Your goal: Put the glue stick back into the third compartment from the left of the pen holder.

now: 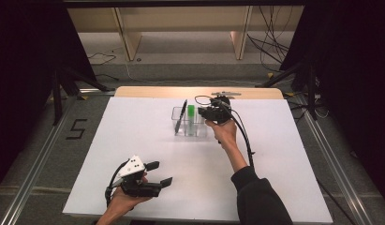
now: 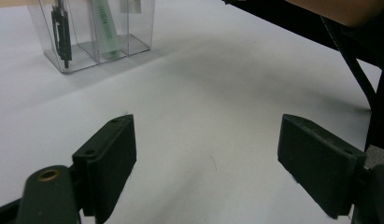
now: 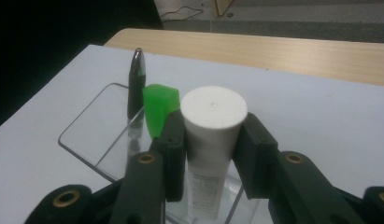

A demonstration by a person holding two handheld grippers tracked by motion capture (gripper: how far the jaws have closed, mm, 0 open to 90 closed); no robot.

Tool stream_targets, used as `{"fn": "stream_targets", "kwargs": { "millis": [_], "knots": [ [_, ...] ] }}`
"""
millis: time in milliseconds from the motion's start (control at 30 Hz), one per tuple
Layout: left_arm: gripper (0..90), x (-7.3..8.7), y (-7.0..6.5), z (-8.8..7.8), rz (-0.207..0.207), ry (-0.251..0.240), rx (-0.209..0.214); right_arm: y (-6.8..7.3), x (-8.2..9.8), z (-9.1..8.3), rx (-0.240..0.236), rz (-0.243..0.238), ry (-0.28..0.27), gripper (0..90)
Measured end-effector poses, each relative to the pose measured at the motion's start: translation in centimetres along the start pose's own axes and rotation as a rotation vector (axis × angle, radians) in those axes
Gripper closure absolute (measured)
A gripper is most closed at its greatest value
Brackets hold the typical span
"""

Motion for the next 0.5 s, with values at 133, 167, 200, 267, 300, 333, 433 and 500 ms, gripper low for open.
{"fn": "stream_targets", "kwargs": {
  "millis": [133, 167, 200, 267, 300, 333, 433, 500],
  "knots": [
    [19.2, 0.0, -0.1, 0.0, -0.007, -0.003, 0.002, 0.0, 0.1, -0.2, 0.0, -0.011, 0.006, 62.9],
    [19.2, 0.0, 0.0, 0.0, -0.001, 0.003, 0.002, 0.2, 0.0, -0.5, -0.013, -0.001, -0.004, 56.4],
    [19.2, 0.0, 0.0, 0.0, -0.001, 0.003, 0.002, 0.2, -0.1, -0.7, -0.017, 0.001, -0.009, 54.5],
    [19.1, 0.0, 0.0, 0.0, -0.002, 0.0, 0.001, 0.3, -0.3, -0.9, -0.023, 0.001, -0.014, 53.8],
    [19.1, 0.0, -0.1, 0.0, -0.006, -0.001, 0.001, 0.4, -0.4, -1.3, -0.027, 0.0, -0.021, 50.8],
    [19.1, 0.0, -0.1, 0.0, -0.006, -0.001, 0.001, 0.4, -0.4, -1.3, -0.027, 0.0, -0.021, 50.8],
    [19.1, 0.1, 0.0, 0.0, 0.003, 0.006, 0.004, 0.5, -0.5, -2.2, -0.032, -0.004, -0.033, 48.0],
    [19.1, 0.1, 0.0, 0.0, 0.002, 0.007, 0.004, 0.4, -0.3, -2.6, -0.03, -0.009, -0.034, 46.1]
  ]
}}
Point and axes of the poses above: each handheld gripper's, and its own axes: z roughly forward along the jaws, x roughly out of its underside, y roughly to its left, the point moved 10 cm from there along z, roughly forward along the jaws, and after that the axes turned 14 degrees about z, right-handed, at the moved point
